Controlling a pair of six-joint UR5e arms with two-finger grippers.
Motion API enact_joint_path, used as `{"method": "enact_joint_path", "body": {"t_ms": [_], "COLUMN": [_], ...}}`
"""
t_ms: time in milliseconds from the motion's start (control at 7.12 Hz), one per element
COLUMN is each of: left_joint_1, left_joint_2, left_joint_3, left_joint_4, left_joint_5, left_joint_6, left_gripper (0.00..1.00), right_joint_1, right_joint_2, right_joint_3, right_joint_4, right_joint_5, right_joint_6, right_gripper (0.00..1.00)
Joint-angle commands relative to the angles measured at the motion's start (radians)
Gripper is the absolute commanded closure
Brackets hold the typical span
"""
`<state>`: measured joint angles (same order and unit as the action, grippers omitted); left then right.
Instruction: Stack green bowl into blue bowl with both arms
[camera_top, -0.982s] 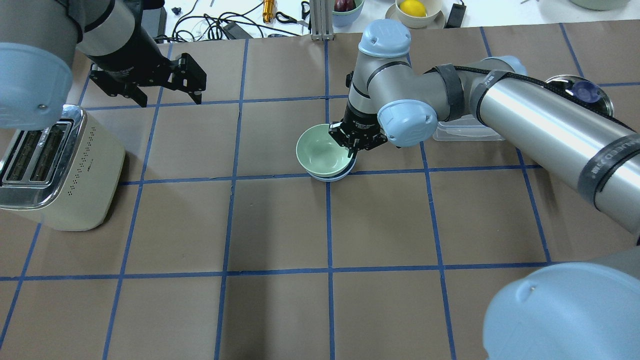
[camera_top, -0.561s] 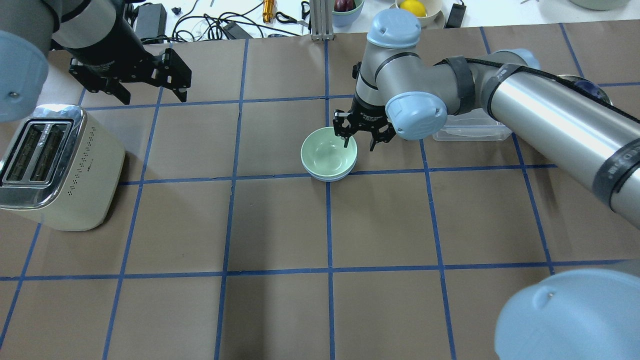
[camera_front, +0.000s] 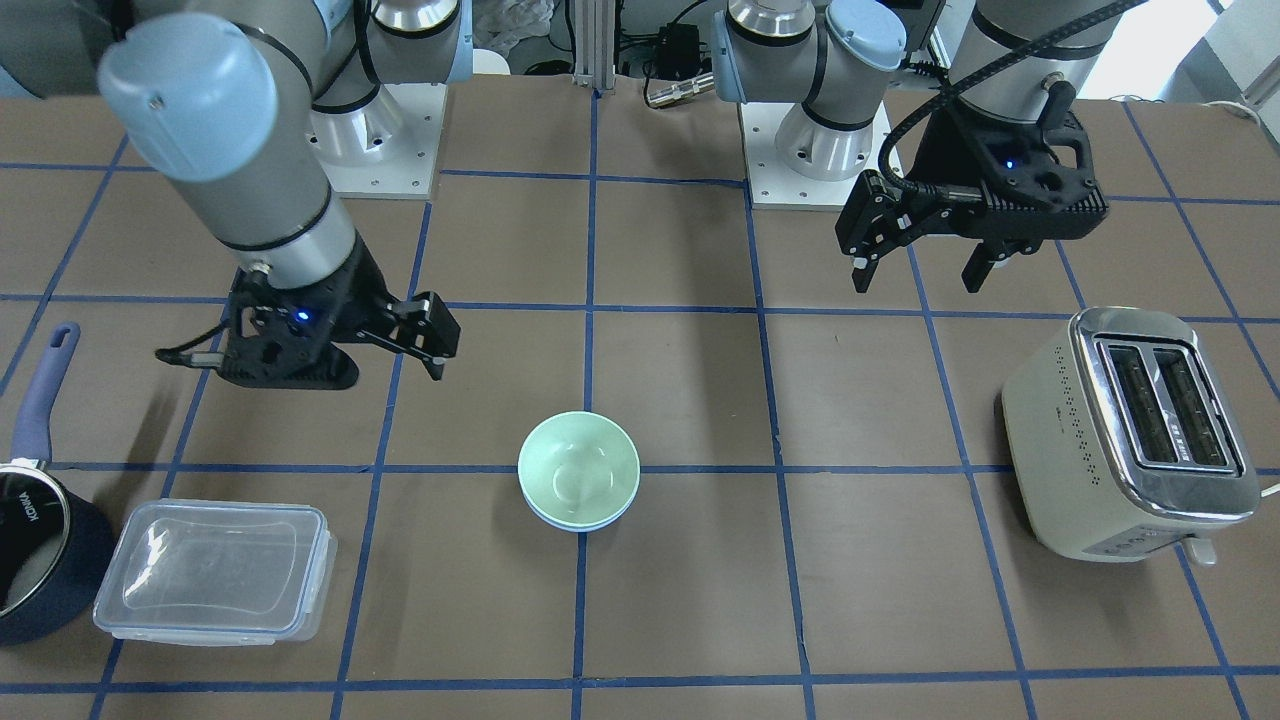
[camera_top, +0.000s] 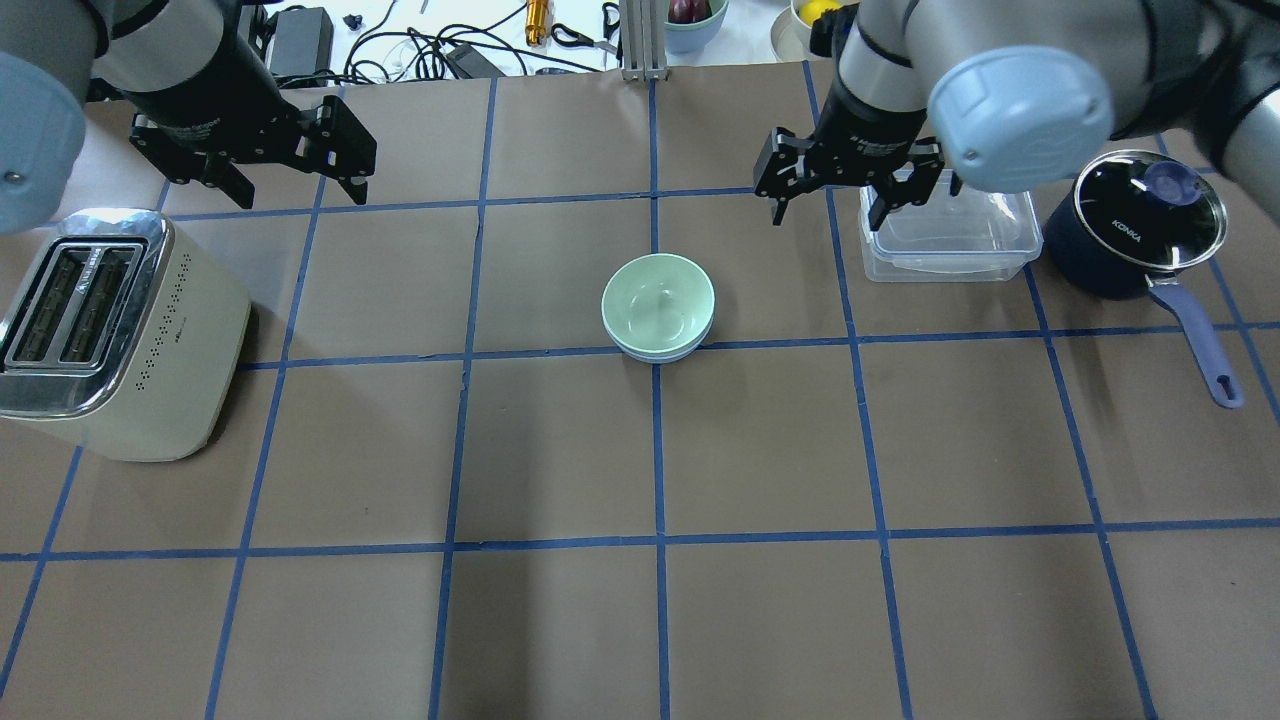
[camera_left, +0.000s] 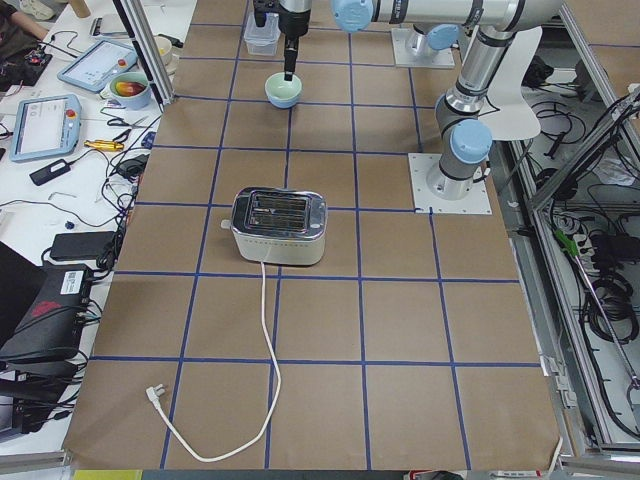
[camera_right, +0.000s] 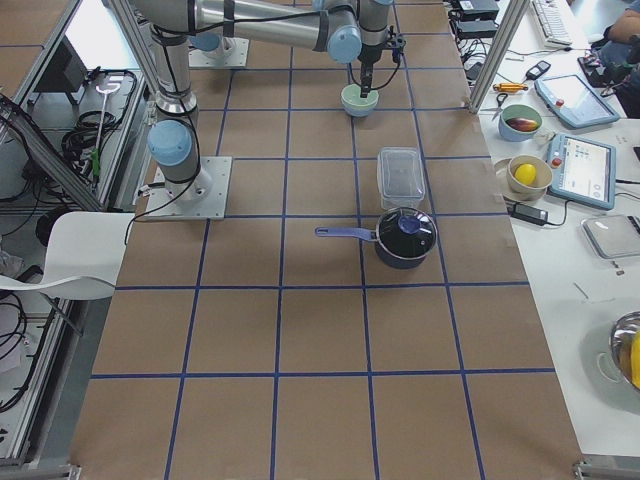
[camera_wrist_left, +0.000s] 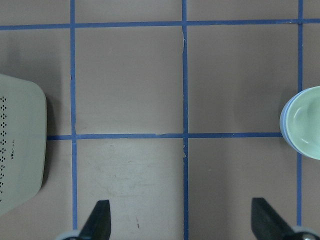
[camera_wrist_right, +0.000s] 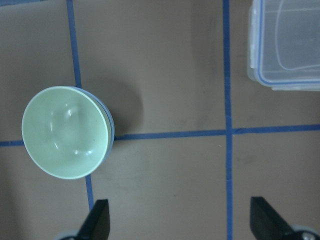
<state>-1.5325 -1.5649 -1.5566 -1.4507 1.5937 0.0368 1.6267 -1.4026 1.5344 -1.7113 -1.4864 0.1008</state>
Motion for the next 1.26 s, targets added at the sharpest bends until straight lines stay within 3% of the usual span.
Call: {"method": "enact_joint_path", "body": {"t_ms": [0, 140, 421, 1123], "left_joint_1": [0.000, -0.003, -0.004, -0.006], "left_joint_2": [-0.001, 0.000, 0.000, 0.002], "left_joint_3": [0.001, 0.001, 0.009, 0.016], "left_joint_4": [0.001, 0.001, -0.003, -0.002], "left_joint_5": [0.000, 0.002, 0.000, 0.005], "left_joint_6": [0.000, 0.000, 0.000, 0.000], "left_gripper": [0.00, 0.00, 0.00, 0.00], "right_joint_1": [-0.059, -0.059, -0.056, -0.061], "right_joint_2": [-0.096, -0.104, -0.102, -0.088], "right_joint_3": [-0.084, -0.095, -0.077, -0.089], "right_joint_4": [0.196, 0.218, 0.207, 0.183], "right_joint_5": [-0.015, -0.062, -0.075, -0.060], "right_joint_6": [-0.091, -0.136, -0.173, -0.124], "right_gripper": [0.00, 0.00, 0.00, 0.00]}}
